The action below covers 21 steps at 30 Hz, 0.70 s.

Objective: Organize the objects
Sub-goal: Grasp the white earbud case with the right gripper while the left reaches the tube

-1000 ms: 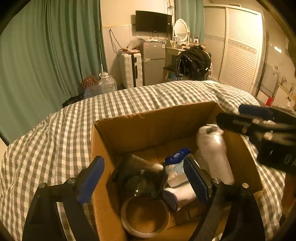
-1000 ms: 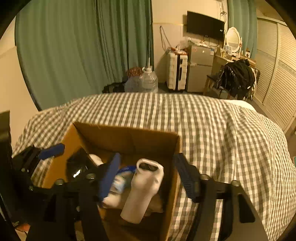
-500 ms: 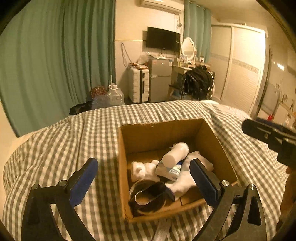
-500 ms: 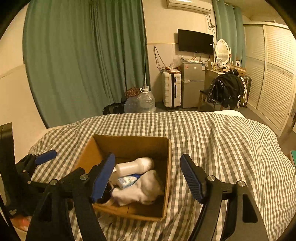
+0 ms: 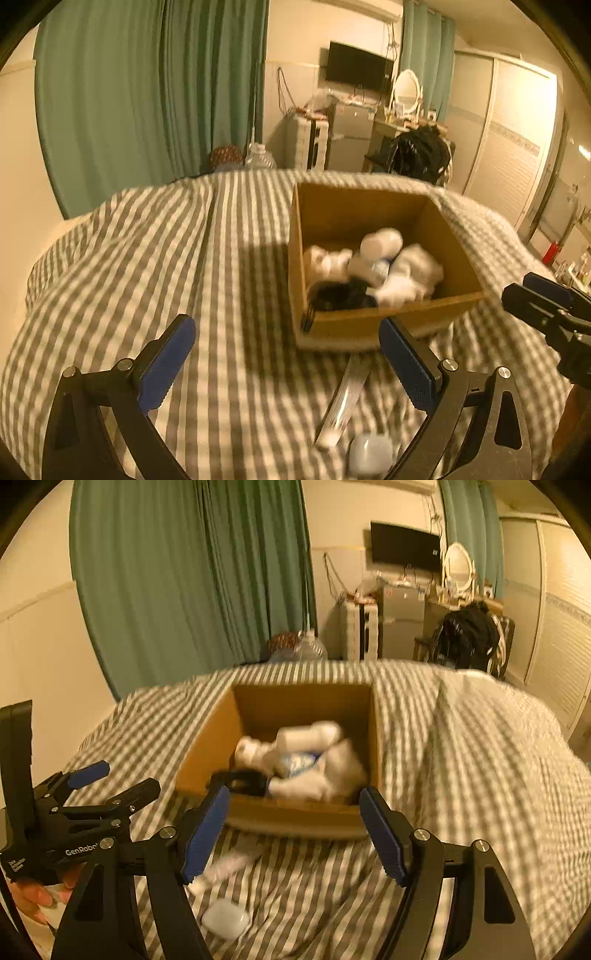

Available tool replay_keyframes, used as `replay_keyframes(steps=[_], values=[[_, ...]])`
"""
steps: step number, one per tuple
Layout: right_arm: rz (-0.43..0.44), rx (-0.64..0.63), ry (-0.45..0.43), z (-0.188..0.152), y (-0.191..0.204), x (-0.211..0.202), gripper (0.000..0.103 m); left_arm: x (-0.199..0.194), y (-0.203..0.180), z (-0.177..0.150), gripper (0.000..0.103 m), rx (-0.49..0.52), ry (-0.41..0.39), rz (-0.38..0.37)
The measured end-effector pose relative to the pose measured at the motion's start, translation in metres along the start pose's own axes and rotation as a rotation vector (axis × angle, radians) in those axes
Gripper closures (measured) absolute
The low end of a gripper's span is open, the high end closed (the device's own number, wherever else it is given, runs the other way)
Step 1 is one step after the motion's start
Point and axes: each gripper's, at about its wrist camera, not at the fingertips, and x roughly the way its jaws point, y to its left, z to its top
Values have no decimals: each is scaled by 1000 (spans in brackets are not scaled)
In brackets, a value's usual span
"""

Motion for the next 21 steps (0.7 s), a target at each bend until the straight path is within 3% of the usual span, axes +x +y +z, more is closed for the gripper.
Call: replay_keyframes(steps=[12,21], values=[[66,-27,269,-76,24,60,30,22,-1,-62,1,76,142,97],[99,-89,345,-103,43,81,30,27,11,-66,1,73,155,169]])
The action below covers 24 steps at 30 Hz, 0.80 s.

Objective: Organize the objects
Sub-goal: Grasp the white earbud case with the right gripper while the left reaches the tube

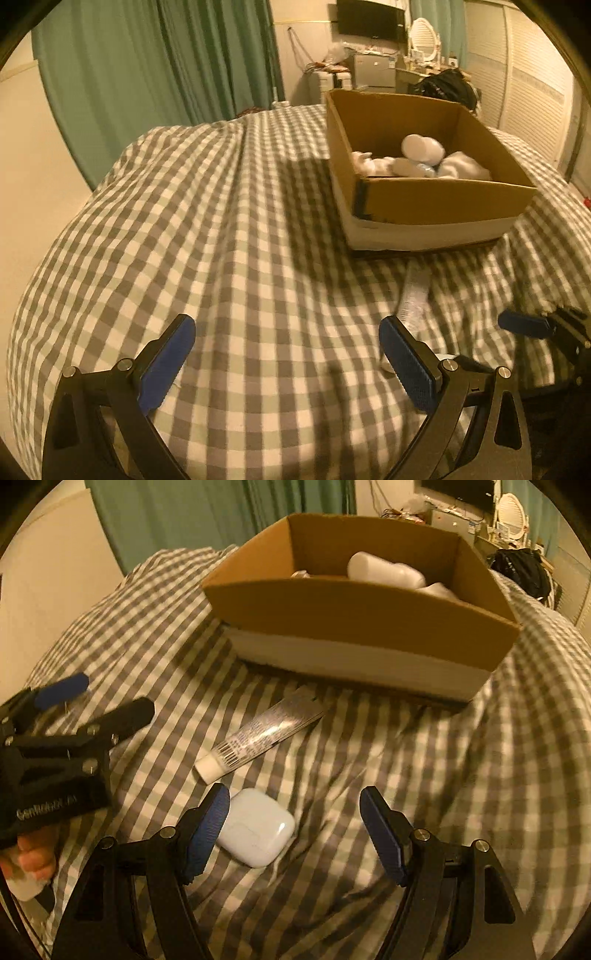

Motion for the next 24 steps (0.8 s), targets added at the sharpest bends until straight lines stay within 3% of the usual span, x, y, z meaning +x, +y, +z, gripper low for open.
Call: replay_keyframes(steps=[11,14,16,24], values=[[62,-41,116,-10,14,36,30,9,9,1,1,-37,30,-23],[69,-48,146,-13,15,43,36,12,9,1,1,-38,36,-23],[74,-56,147,-14,16,43,46,13,8,2,1,-35,39,-19],[24,-35,67,-14,3,17,46,13,1,6,1,-10,18,-41]])
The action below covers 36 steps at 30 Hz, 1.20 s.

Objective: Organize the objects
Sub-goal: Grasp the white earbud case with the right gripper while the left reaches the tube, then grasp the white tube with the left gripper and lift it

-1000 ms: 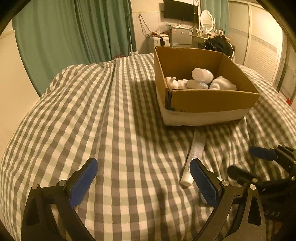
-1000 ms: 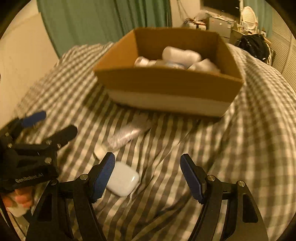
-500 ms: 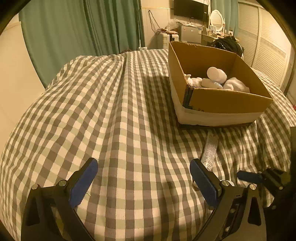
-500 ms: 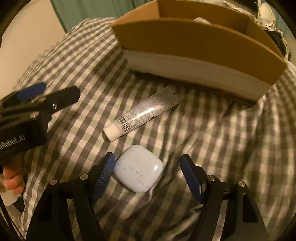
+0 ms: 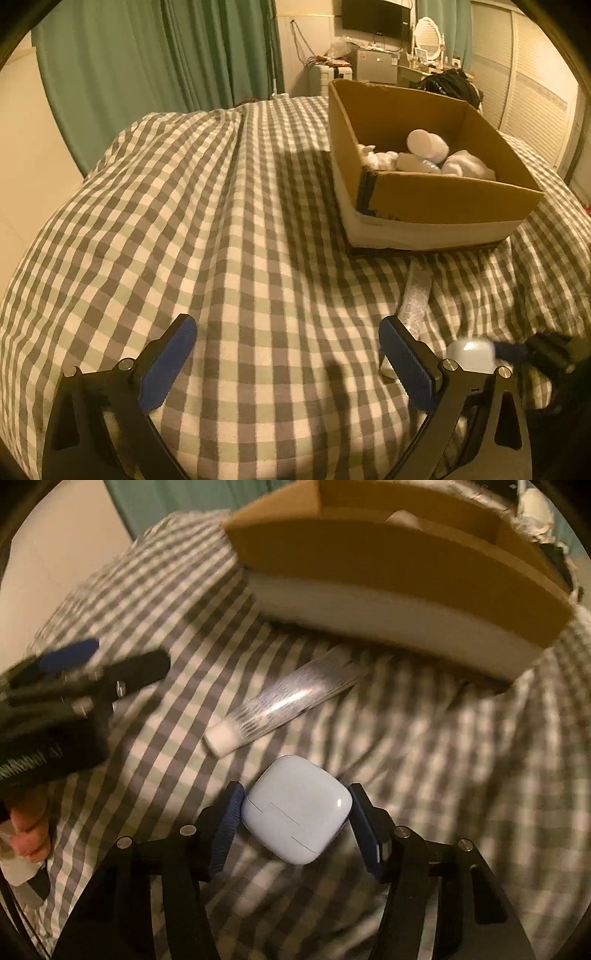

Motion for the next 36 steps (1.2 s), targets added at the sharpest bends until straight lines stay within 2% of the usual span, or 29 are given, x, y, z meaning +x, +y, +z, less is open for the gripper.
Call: replay_keyframes(steps=[5,11,14,16,18,20,25,28,36], values=[[-76,62,-122,6,-30,-38,46,3,-20,3,1,51,-5,-40],[-130,111,-200,23,-50,-59,46,23,-61,10,4,136,22,-111],[-122,129,-209,21,-56,-68,46,42,-74,11,13,154,68,-153],[-111,131,-202,30,-53,-59,46,56,-80,9,32,164,108,-167],[-105,131,-195,32,-55,-57,46,66,-85,5,40,191,145,-158],[-98,135,-194,26,-60,-62,46,67,-87,3,46,213,142,-168],[-99,138,-193,24,-60,-61,46,59,-81,4,73,189,131,-183],[-104,131,-196,22,-57,-61,46,51,-77,2,78,179,128,-203],[-133,104,-200,17,-48,-62,46,25,-63,-3,79,138,120,-226]])
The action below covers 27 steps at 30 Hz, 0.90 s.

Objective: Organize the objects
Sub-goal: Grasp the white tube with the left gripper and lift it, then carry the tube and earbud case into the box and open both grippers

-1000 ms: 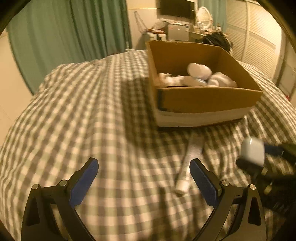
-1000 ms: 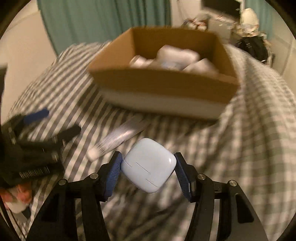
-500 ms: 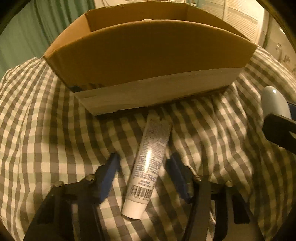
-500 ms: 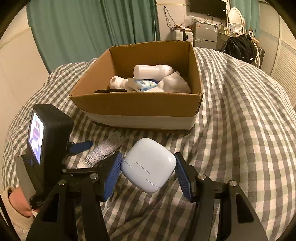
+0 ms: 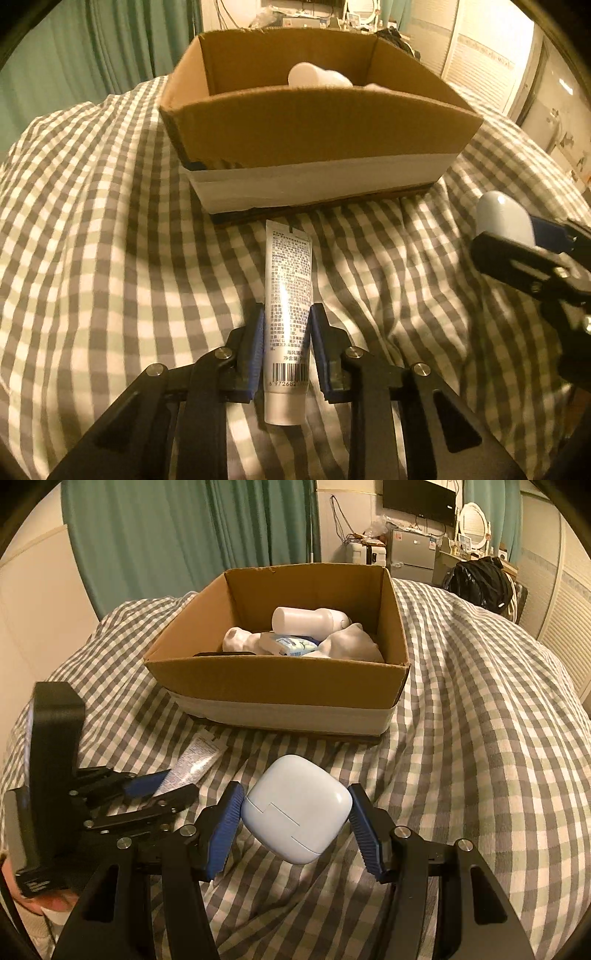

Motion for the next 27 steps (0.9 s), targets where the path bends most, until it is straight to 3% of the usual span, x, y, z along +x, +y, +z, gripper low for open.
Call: replay_keyframes(steps=[14,27], values=[[6,-10,-67,3,9,-38,46,-63,-3,-5,79,-39,-111,-4],[29,-73,-166,42,22,-78,46,-125,-7,49,79,-4,-270,4]])
